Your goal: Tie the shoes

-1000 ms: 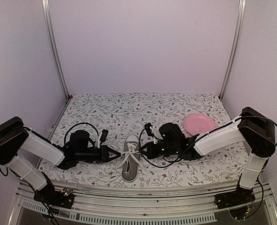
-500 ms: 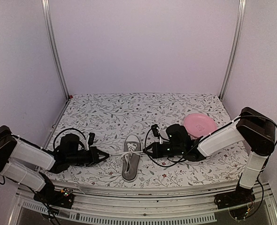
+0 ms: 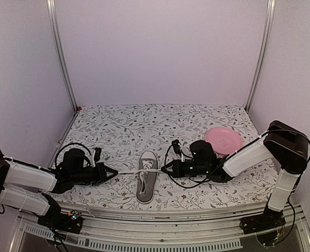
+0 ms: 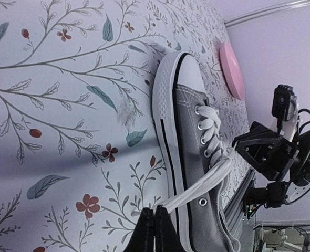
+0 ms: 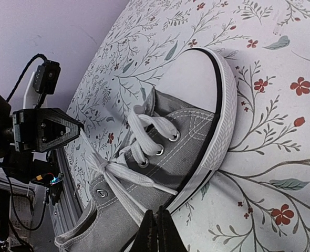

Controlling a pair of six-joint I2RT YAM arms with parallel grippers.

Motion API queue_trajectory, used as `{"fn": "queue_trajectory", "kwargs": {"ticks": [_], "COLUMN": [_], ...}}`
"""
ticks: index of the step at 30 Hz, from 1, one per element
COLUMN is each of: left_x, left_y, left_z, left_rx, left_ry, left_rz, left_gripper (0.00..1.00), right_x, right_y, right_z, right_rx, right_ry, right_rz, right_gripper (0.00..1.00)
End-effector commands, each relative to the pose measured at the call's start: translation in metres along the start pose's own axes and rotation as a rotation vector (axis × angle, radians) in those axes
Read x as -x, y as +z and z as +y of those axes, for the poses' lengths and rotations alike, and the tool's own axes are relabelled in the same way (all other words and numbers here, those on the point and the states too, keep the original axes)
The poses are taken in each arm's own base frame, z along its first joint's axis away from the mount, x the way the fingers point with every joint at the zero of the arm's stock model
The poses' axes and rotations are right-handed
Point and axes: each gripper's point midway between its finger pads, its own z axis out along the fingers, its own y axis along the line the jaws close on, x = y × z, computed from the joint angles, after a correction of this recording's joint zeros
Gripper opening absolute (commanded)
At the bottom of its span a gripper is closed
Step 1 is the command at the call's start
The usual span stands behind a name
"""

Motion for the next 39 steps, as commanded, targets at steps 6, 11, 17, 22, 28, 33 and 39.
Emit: {"fn": "queue_trajectory", "kwargs": {"ticks": [6, 11, 17, 22, 28, 33, 39], "left_x": [0.014, 0.04, 0.085, 0.146, 0.216, 0.242, 0.229], "left_y": [-0.003, -0.008, -0.004, -0.014, -0.088, -0.186, -0.223], "left_z": [0.014, -0.012, -0.035, -0.013, 0.044, 0.115, 0.14], "left_rx": [0.072, 0.068, 0.058, 0.093, 0.22, 0.541, 0.765], "left_ry": [0.061, 0.193, 0.307, 0.296, 0.204, 0.149, 0.299], "left_rz": [-0.017, -0.037, -0.049, -0.142, -0.407, -0.699, -0.873], "left_gripper": [0.4, 0.97, 0.97, 0.97, 0.97, 0.97, 0.97], "right_x": [0.011, 0.033, 0.073, 0.118, 0.164, 0.188, 0.171], "right_y": [-0.013, -0.029, -0.053, -0.087, -0.168, -0.266, -0.367], "right_z": [-0.019, -0.011, -0.017, -0.059, -0.109, -0.163, -0.186], "right_rx": [-0.03, -0.058, -0.134, -0.259, -0.406, -0.624, -0.893], "right_ry": [-0.043, -0.106, -0.19, -0.19, -0.157, -0.111, -0.129], "right_rz": [-0.02, -0.075, -0.138, -0.209, -0.372, -0.576, -0.868], "right_gripper": [0.36, 0.78, 0.96, 0.99, 0.99, 0.99, 0.99]}}
